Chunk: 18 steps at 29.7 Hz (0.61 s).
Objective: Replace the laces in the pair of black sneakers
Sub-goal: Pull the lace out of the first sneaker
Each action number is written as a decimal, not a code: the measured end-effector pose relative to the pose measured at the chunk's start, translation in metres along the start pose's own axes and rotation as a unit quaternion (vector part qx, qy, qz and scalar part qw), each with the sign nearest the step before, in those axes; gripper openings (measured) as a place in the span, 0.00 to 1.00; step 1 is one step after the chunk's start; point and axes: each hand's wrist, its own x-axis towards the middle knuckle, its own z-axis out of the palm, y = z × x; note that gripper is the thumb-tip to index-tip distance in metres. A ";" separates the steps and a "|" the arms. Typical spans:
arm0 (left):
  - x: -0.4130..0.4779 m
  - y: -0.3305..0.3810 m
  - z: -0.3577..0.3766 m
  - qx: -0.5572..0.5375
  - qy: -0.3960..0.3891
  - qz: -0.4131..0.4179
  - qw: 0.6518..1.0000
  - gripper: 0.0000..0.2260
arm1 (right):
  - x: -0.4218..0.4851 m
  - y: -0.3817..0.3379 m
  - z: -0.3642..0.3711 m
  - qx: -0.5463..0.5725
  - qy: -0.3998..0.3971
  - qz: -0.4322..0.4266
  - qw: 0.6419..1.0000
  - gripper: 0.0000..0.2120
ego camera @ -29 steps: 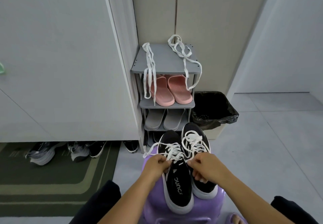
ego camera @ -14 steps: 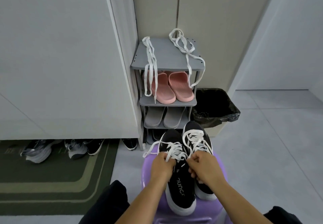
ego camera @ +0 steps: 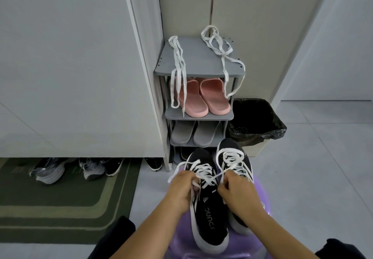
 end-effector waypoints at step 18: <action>0.000 -0.021 -0.009 0.124 -0.071 0.063 0.988 0.08 | 0.010 -0.006 -0.009 0.268 -0.020 0.091 0.959 0.10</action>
